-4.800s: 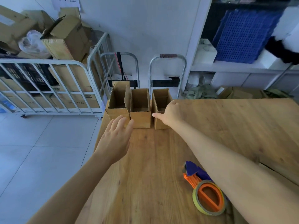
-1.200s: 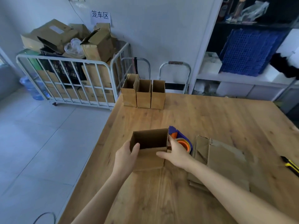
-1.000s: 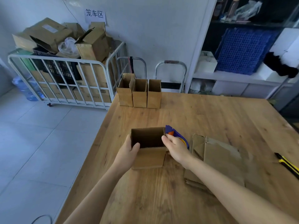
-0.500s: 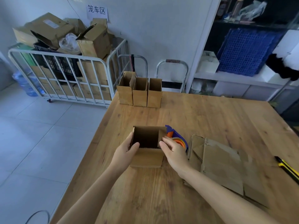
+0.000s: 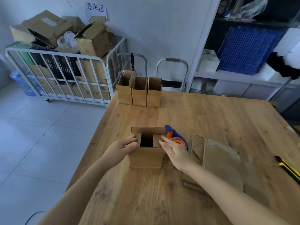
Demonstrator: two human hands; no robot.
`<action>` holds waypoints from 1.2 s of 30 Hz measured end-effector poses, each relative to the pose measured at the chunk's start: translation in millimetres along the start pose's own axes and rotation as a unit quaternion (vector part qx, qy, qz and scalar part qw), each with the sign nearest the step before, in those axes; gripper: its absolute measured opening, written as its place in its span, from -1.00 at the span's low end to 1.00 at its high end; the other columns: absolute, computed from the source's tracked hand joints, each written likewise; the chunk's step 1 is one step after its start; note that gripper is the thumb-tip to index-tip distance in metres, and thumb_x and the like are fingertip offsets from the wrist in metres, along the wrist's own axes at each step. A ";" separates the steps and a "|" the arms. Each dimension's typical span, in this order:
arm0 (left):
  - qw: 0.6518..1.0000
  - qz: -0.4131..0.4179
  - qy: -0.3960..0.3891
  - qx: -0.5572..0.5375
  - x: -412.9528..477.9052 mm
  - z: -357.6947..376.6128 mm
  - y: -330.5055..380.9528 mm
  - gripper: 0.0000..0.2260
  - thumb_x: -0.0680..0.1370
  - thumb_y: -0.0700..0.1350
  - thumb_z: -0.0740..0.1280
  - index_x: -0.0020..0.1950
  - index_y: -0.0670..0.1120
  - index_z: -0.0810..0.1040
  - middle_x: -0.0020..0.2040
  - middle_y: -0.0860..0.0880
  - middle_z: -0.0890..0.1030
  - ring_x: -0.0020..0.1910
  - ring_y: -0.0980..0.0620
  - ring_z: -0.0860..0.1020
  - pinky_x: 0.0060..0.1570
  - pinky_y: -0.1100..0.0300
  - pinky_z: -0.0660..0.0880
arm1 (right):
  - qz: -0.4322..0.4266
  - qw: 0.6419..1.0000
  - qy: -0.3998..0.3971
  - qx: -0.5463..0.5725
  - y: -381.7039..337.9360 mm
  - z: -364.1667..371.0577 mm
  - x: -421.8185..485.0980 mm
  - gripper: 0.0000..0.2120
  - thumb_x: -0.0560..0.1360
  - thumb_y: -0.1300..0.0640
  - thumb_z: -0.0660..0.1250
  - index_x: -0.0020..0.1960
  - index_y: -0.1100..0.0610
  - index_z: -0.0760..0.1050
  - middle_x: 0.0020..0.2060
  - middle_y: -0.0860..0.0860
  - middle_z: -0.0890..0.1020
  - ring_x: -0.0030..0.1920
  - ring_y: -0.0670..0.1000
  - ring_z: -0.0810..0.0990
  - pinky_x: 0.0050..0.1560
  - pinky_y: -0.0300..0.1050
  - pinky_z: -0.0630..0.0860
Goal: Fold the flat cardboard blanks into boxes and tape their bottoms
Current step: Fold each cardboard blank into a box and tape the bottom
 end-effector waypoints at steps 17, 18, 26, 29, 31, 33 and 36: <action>0.877 0.220 0.224 0.363 0.9 12.3 35.0 -0.78 0.56 -0.10 0.22 0.08 -0.13 0.61 0.07 -0.06 0.61 0.07 -0.11 0.60 0.22 0.00 0.48 | -0.214 0.917 0.193 -0.276 -21.5 2.2 6.2 -0.71 0.40 0.22 0.49 0.10 0.22 0.60 0.09 0.15 0.65 0.10 0.11 0.64 0.06 -0.14 0.56; 0.887 0.215 0.206 0.353 -0.9 15.6 29.5 -0.72 0.57 -0.08 0.15 0.08 -0.14 0.62 0.09 -0.06 0.62 0.08 -0.11 0.60 0.12 -0.01 0.56 | -0.230 0.912 0.189 -0.283 -19.3 5.4 2.5 -0.75 0.41 0.24 0.47 0.08 0.21 0.62 0.08 0.15 0.65 0.11 0.11 0.64 0.11 -0.15 0.51; 0.918 0.130 0.112 0.357 -5.7 36.3 -3.6 -0.39 0.61 0.21 -0.18 0.55 -0.09 0.13 0.55 0.04 0.08 0.53 0.14 -0.05 0.47 0.20 -0.08 | -0.214 0.925 0.171 -0.263 -13.6 15.0 -2.3 -0.73 0.48 0.30 0.39 0.17 0.25 0.59 0.14 0.14 0.63 0.20 0.10 0.58 0.23 -0.09 0.44; 0.921 0.112 0.092 0.363 -5.7 33.3 0.3 -0.32 0.54 0.26 -0.29 0.57 -0.05 0.04 0.53 0.12 -0.06 0.51 0.20 -0.16 0.43 0.29 -0.17 | -0.193 0.945 0.128 -0.231 -17.3 5.3 3.3 -0.79 0.53 0.27 0.30 0.14 0.21 0.59 0.13 0.11 0.63 0.17 0.07 0.59 0.16 -0.16 0.48; 0.920 0.113 0.081 0.366 -5.6 32.4 2.5 -0.29 0.51 0.28 -0.34 0.57 -0.03 -0.01 0.51 0.15 -0.12 0.49 0.22 -0.21 0.40 0.32 -0.20 | -0.160 0.962 0.107 -0.195 -10.4 -9.7 16.5 -0.79 0.56 0.28 0.22 0.13 0.21 0.57 0.07 0.08 0.62 0.11 0.05 0.57 0.10 -0.17 0.49; 0.925 0.110 0.064 0.359 -6.7 32.9 1.8 -0.25 0.48 0.33 -0.39 0.57 -0.03 -0.03 0.51 0.15 -0.14 0.49 0.23 -0.21 0.41 0.32 -0.20 | -0.071 0.972 0.118 -0.188 9.9 -29.5 34.2 -0.76 0.56 0.29 0.18 0.17 0.21 0.53 0.09 0.08 0.57 0.12 0.07 0.53 0.10 -0.13 0.46; 0.925 0.110 0.049 0.359 -5.2 31.6 0.7 -0.23 0.47 0.36 -0.41 0.57 -0.01 -0.08 0.53 0.15 -0.14 0.50 0.23 -0.23 0.42 0.32 -0.20 | 0.116 0.963 0.076 -0.230 60.5 -46.5 55.2 -0.73 0.55 0.24 0.24 0.25 0.21 0.43 0.16 0.11 0.50 0.17 0.11 0.49 0.10 -0.09 0.46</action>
Point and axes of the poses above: each hand's wrist, its own x-axis towards the middle knuckle, its own z-axis out of the palm, y = z × x, the point moved 7 cm from there along x, towards the middle knuckle
